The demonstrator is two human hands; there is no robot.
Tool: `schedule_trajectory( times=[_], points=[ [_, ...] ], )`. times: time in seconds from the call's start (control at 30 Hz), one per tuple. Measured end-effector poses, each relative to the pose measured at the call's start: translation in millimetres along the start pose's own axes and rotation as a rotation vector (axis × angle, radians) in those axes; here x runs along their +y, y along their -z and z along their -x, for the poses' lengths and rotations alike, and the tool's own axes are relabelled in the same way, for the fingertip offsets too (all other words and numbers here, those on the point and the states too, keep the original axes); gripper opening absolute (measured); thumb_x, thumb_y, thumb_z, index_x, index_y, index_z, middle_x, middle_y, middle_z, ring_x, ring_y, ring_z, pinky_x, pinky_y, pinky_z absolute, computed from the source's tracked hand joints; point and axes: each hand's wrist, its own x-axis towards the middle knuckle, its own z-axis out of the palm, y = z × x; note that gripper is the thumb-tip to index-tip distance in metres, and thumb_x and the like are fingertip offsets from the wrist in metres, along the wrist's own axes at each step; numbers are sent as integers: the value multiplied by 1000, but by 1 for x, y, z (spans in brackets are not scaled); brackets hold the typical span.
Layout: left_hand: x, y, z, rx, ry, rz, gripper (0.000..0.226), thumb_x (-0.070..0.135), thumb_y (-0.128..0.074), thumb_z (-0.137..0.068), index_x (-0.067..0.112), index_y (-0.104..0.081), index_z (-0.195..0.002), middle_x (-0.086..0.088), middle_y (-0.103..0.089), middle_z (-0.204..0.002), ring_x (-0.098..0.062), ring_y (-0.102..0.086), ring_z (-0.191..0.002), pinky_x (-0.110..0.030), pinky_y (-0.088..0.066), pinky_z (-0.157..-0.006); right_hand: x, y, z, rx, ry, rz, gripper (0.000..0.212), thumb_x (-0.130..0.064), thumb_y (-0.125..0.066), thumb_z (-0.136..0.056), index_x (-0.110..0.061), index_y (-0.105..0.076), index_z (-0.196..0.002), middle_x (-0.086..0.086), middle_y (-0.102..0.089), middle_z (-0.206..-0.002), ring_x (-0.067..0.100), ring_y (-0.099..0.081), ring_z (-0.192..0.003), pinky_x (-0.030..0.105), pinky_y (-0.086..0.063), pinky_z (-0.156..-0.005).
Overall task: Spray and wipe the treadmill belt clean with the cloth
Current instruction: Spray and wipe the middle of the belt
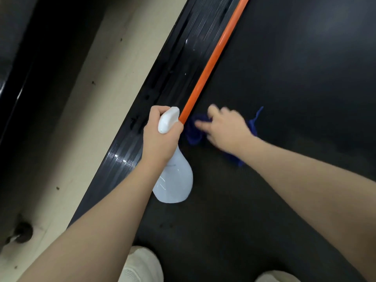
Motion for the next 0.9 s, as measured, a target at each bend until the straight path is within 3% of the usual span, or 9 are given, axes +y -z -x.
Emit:
schedule_trajectory(
  times=[0.1,0.17,0.23,0.3,0.43,0.5,0.57,0.7,0.9],
  points=[
    [-3,2,1,-2,-4,15,30,23,-61,-75,20,-53,-104,9,-60,-96,-13,-62,-89,-28,-52,-70,9,4,-8,41,-316,-98,47,-31,-45,-95,-33,-35,-141,17,-33,-134,36,-48,-104,39,-41,-75],
    [-2,0,2,-12,-15,21,27,17,-63,-79,20,-53,-104,13,-58,-92,0,-60,-85,-22,-50,-68,-15,-5,15,-8,-225,-127,49,-31,-48,-93,-31,-36,-140,17,-35,-135,36,-50,-101,38,-41,-72],
    [1,-1,6,-8,-31,15,25,8,-63,-84,18,-52,-104,15,-55,-88,14,-54,-75,-10,-45,-62,-45,-14,53,-139,39,-106,54,-35,-46,-94,-31,-27,-145,15,-33,-134,33,-50,-102,39,-41,-75],
    [4,-1,11,-16,-51,15,26,4,-61,-84,16,-52,-105,15,-55,-87,17,-52,-72,-6,-42,-60,-40,-16,60,-206,149,-73,53,-35,-39,-98,-33,-19,-147,13,-29,-134,31,-48,-104,37,-38,-71],
    [3,-3,18,-34,-80,15,28,3,-60,-83,17,-52,-106,12,-59,-93,8,-57,-80,-6,-44,-62,16,-6,25,-47,-184,4,47,-28,-39,-98,-36,-27,-143,15,-27,-138,35,-47,-104,38,-41,-69],
    [4,-4,19,-59,-82,7,29,4,-61,-83,16,-52,-109,7,-60,-97,-2,-59,-85,-7,-46,-64,21,-7,31,-56,-324,-51,49,-27,-40,-98,-34,-25,-144,16,-28,-137,35,-48,-100,39,-42,-70],
    [6,-4,17,-81,-87,9,30,5,-61,-84,15,-52,-110,4,-61,-100,-8,-60,-89,-9,-47,-66,6,-13,55,-112,-306,-89,52,-29,-40,-98,-31,-21,-146,16,-27,-139,35,-51,-99,37,-42,-70],
    [6,-9,16,-151,-91,-13,35,16,-64,-79,16,-51,-112,-3,-62,-104,-12,-61,-90,-10,-48,-64,1,-21,96,-236,-52,-91,56,-32,-39,-98,-34,-13,-148,13,-23,-140,33,-48,-105,37,-43,-72],
    [14,-22,23,-306,-139,-134,32,10,-62,-84,23,-52,-110,2,-64,-100,-10,-61,-90,-21,-50,-70,43,-17,81,-95,-508,-86,59,-30,-46,-94,-32,-20,-147,18,-29,-136,37,-50,-98,37,-41,-66]
  ],
)
